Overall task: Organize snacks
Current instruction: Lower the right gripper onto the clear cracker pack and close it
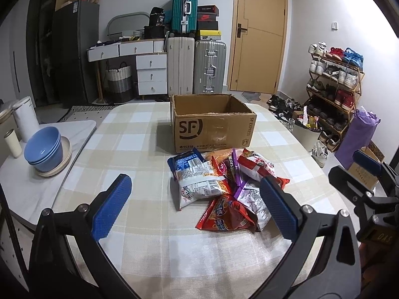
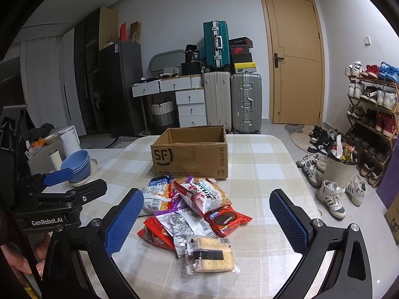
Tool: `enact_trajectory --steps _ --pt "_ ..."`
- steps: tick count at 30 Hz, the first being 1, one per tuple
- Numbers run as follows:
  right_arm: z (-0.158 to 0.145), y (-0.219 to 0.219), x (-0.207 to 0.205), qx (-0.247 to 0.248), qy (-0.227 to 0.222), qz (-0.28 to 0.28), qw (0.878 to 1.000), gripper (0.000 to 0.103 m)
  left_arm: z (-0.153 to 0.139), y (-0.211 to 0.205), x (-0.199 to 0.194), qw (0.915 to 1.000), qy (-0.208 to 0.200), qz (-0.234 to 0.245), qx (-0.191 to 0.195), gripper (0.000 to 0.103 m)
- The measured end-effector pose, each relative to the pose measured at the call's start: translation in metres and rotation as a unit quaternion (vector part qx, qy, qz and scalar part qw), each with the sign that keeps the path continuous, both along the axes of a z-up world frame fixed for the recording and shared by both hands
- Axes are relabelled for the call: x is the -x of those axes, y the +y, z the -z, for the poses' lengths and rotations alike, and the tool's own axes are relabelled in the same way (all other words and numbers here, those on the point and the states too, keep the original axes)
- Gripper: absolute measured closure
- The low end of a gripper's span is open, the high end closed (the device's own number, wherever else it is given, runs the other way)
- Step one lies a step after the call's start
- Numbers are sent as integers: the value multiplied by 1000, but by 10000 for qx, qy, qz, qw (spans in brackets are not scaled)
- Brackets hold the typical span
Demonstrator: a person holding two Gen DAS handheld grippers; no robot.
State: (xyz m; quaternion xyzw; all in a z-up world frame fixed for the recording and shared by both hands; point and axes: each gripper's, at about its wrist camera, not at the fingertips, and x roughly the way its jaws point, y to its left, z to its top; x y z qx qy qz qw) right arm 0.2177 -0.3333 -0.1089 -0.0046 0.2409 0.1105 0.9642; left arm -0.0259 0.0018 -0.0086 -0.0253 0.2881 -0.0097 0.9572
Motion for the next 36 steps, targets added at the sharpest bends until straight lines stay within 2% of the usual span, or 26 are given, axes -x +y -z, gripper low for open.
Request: enact_trajectory --steps 12,16,23,28,31,33,36 --pt "21 -10 -13 -105 213 -36 9997 0 33 12 -23 9986 431 202 249 0" --pt "42 -16 -24 -111 555 -140 9983 0 57 12 -38 9962 700 374 366 1" --pt "99 -21 -49 -273 1522 -386 9872 0 100 -10 -62 9899 1112 817 327 1" --pt "123 -15 -63 -244 1922 -523 9797 0 120 -29 -80 9860 1236 1083 285 1" --pt "136 -13 -73 -159 2130 -520 9755 0 130 -31 -90 9837 1388 1109 275 6" --pt "141 -16 -80 -254 2302 -539 9713 0 134 -28 -95 9813 1461 1166 450 6" --pt "151 -20 -90 -471 2560 -549 9640 3 138 -26 -103 9808 1470 1174 507 9"
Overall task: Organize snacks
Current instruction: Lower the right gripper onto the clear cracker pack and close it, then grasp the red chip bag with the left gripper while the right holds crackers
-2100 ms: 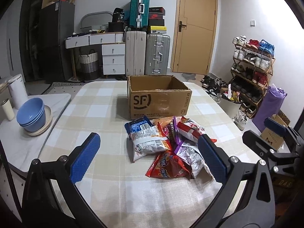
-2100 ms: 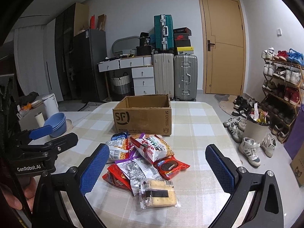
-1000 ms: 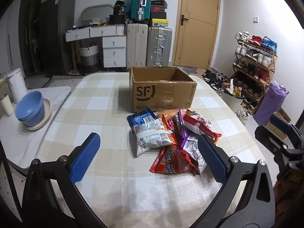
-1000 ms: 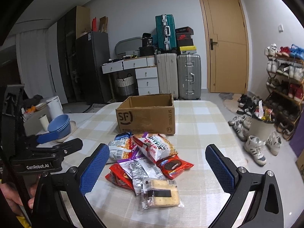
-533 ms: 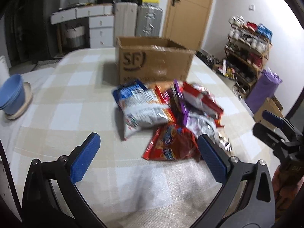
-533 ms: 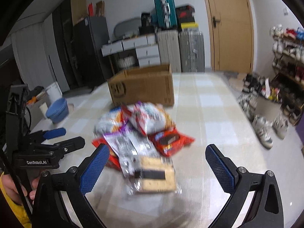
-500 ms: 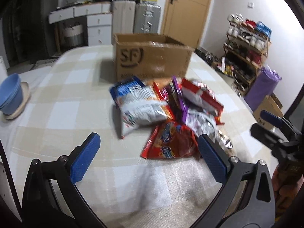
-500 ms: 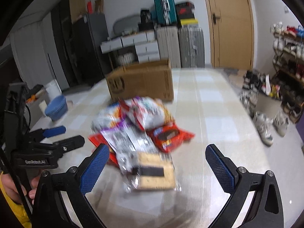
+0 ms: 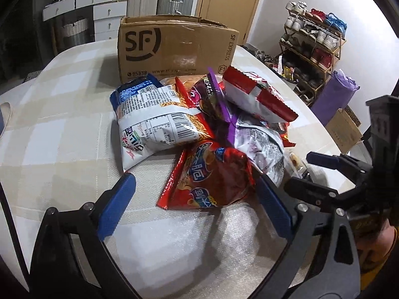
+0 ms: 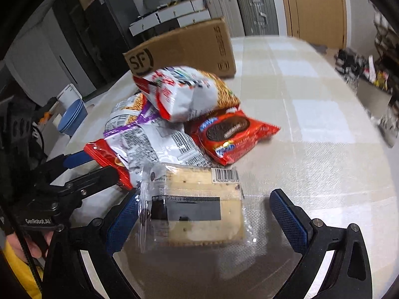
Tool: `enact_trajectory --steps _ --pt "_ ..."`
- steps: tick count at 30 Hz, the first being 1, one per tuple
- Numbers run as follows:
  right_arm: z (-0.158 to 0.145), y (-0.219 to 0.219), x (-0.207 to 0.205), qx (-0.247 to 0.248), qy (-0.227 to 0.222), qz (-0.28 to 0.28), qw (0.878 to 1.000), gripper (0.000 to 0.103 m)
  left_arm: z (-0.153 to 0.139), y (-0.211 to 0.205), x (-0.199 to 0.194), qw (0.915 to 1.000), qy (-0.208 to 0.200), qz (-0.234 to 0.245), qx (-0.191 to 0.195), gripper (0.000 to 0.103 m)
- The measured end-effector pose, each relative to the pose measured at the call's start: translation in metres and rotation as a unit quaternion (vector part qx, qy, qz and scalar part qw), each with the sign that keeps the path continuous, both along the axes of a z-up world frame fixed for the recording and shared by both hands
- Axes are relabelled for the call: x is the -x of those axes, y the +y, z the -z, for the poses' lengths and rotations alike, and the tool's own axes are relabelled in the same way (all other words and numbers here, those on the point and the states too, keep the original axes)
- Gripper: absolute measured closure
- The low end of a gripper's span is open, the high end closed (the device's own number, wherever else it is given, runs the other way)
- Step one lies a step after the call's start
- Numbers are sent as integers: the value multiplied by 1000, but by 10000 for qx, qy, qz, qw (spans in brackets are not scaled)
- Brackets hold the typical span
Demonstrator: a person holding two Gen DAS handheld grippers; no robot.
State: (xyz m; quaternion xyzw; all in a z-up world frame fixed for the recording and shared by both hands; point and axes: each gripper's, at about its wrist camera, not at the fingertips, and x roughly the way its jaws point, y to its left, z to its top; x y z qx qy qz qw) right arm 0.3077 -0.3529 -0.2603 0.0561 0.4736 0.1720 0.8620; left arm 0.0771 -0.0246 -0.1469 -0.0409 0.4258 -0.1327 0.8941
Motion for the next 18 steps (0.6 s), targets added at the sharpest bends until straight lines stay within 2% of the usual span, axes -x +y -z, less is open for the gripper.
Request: enact_trajectory --steps 4,6,8,13,15,18 --pt "3 0 -2 13 -35 -62 10000 17 4 1 -8 9995 96 163 237 18" --pt "2 -3 1 -73 -35 -97 9999 22 7 1 -8 9986 183 259 412 28" --pt "2 -4 3 -118 -37 -69 9999 29 10 1 -12 9976 234 295 577 32" --pt "0 -1 9 -123 -88 -125 9998 34 9 -7 -14 9978 164 386 506 41" --pt "-1 0 13 -118 -109 -155 9998 36 11 -8 -16 9976 212 364 541 49" --pt "-2 0 18 -194 -133 -175 9996 37 13 -4 -13 9969 207 374 655 51"
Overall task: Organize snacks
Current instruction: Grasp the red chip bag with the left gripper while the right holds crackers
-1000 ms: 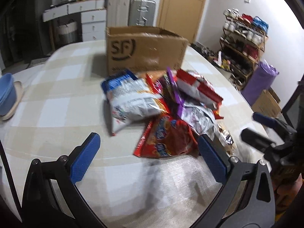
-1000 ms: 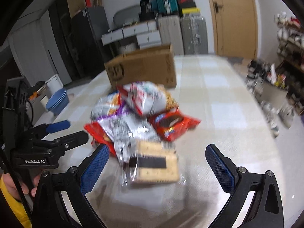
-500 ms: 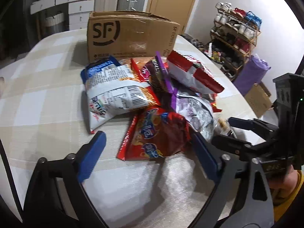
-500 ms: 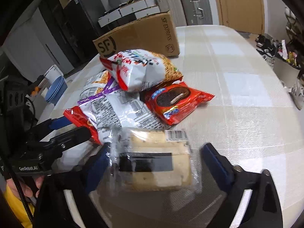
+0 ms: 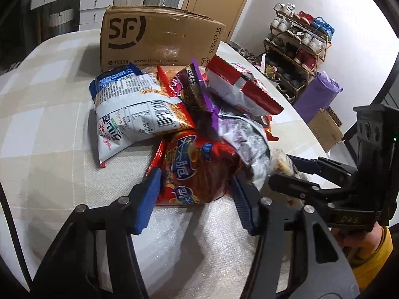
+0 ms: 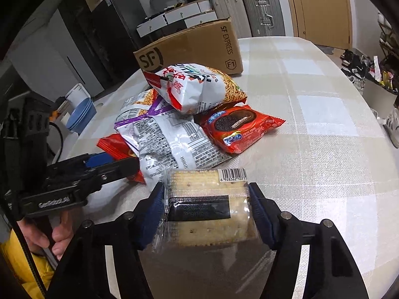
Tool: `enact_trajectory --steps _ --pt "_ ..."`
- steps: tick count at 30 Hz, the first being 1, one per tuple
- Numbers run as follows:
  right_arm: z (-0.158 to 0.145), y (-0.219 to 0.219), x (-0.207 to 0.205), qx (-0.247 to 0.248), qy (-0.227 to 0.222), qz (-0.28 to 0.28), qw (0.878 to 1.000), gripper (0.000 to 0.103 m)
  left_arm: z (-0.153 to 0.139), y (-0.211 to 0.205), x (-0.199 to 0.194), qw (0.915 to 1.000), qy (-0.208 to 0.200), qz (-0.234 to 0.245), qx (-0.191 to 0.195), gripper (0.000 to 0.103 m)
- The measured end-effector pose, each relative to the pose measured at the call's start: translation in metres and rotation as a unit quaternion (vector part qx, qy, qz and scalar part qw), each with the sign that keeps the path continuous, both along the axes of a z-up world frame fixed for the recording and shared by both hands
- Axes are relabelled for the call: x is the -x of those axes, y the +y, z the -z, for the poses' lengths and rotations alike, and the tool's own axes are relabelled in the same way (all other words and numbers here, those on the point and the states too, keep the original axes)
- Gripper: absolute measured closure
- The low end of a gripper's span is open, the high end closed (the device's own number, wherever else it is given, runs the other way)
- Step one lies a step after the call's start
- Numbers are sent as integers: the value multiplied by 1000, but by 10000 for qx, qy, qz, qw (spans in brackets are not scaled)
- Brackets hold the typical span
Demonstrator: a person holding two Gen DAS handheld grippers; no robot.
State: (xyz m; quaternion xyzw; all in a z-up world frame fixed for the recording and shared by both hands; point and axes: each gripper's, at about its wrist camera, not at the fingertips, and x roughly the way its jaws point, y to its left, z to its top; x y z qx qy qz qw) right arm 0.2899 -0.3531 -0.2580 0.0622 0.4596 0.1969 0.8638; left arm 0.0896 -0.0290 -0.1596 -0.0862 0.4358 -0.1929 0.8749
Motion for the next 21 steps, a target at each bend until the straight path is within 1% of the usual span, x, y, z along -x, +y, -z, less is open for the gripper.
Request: enact_trajectory --steps 2,7,19,21 --pt "-1 -1 3 -39 -7 -2 10000 38 1 2 6 9999 12 2 104 51" --pt "-3 -5 8 -142 -18 10 9999 38 -3 -1 3 9999 35 -11 105 54" --pt "-14 -8 22 -351 -145 24 9993 38 -9 18 14 9997 78 -167 166 60" --pt "-16 -8 24 -372 -162 33 9992 38 -10 23 15 9995 105 -177 224 61"
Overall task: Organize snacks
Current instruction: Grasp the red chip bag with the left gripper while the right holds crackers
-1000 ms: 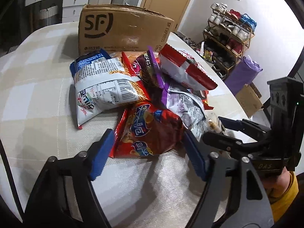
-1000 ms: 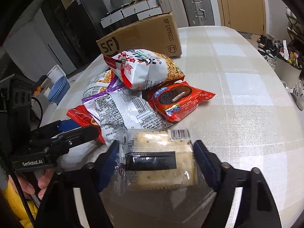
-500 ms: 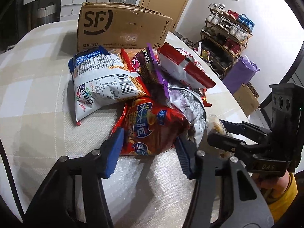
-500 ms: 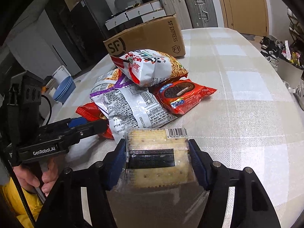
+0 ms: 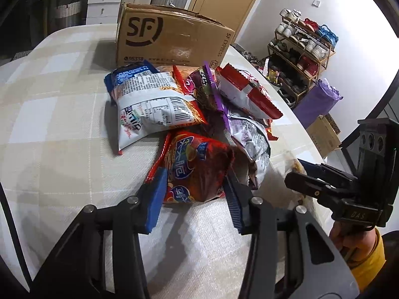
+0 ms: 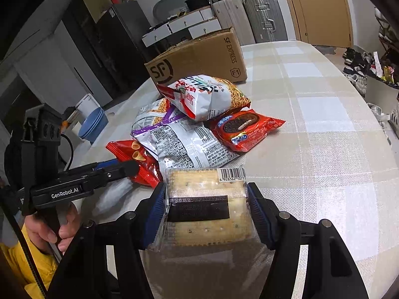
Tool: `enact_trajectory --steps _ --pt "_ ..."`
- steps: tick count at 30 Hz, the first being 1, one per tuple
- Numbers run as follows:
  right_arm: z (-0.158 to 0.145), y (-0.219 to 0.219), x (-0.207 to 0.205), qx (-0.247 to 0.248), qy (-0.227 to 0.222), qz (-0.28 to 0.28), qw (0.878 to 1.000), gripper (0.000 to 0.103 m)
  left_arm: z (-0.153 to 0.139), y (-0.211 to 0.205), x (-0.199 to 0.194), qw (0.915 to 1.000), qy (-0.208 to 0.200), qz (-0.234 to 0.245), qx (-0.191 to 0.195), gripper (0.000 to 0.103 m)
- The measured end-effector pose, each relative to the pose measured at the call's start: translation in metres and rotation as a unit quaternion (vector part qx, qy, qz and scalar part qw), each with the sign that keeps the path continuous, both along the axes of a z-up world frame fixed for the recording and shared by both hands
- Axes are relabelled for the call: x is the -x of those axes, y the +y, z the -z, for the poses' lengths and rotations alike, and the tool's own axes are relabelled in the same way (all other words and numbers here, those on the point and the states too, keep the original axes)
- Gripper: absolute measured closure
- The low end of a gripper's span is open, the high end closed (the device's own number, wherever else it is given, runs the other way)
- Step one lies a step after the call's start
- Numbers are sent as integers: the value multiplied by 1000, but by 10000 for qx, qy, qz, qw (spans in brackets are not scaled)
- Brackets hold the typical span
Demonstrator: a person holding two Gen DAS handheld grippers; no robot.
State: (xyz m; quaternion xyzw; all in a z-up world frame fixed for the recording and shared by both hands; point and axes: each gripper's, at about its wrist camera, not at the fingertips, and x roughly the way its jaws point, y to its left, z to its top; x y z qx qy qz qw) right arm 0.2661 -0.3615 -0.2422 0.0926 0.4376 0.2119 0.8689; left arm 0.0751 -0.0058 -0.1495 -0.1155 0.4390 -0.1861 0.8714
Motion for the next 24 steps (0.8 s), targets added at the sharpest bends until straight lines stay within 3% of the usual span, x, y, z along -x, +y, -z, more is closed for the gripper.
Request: enact_trajectory --steps 6,7,9,12,16,18,24 --pt "-4 2 4 -10 -10 -8 10000 38 6 11 6 9999 47 -100 42 57" --pt "-4 3 5 -11 -16 -22 10000 38 7 11 4 9998 113 -112 70 54" --pt "-6 4 6 6 -45 -47 10000 38 11 10 3 9997 217 -141 47 31" --pt "-7 6 7 -5 -76 -80 9999 38 15 7 -1 9995 235 -193 -88 27" --pt "-6 6 7 1 -74 -102 9999 38 17 5 -8 9996 216 -137 -88 28" --pt "-5 6 6 -11 -54 -101 9999 38 21 3 -12 9996 208 -91 -149 44" --pt "-2 1 4 -77 -15 -46 10000 38 17 5 -11 9998 155 -53 -79 55"
